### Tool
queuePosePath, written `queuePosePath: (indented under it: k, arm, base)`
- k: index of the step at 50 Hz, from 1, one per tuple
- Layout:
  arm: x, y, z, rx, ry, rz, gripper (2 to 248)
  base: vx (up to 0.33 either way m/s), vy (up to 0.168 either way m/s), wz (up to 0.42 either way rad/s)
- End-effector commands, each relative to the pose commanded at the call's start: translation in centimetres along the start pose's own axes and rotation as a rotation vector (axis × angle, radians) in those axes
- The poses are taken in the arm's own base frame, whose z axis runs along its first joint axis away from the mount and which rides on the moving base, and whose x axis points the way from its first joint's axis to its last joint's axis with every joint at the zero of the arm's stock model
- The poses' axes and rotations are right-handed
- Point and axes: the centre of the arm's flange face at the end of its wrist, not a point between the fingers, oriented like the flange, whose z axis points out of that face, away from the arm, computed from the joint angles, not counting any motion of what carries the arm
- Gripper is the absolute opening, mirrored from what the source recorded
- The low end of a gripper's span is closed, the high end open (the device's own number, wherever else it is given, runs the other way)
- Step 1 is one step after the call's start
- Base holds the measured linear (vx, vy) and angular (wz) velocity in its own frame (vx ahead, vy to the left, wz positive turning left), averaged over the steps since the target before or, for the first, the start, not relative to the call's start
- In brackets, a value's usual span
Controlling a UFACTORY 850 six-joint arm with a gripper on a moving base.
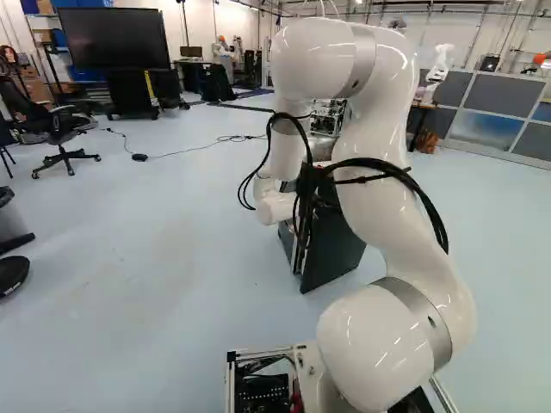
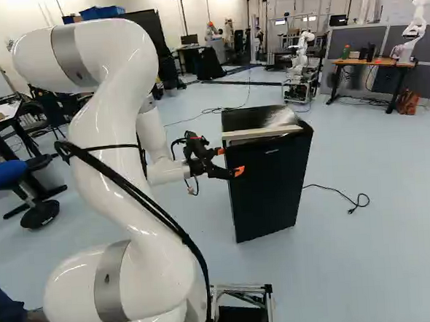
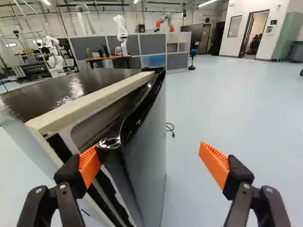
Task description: Grab a drink from the fridge
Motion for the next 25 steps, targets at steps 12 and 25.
queuePosePath:
  k: [12, 25]
  arm:
    - [0.1, 2.5, -1.0, -0.007, -0.009, -0.032, 247]
    - [0.0, 5.3, -3.1, 0.004, -0.019, -0.076, 247]
  base:
    - [0.0, 0.0, 0.0]
    - [0.0, 0.0, 0.0]
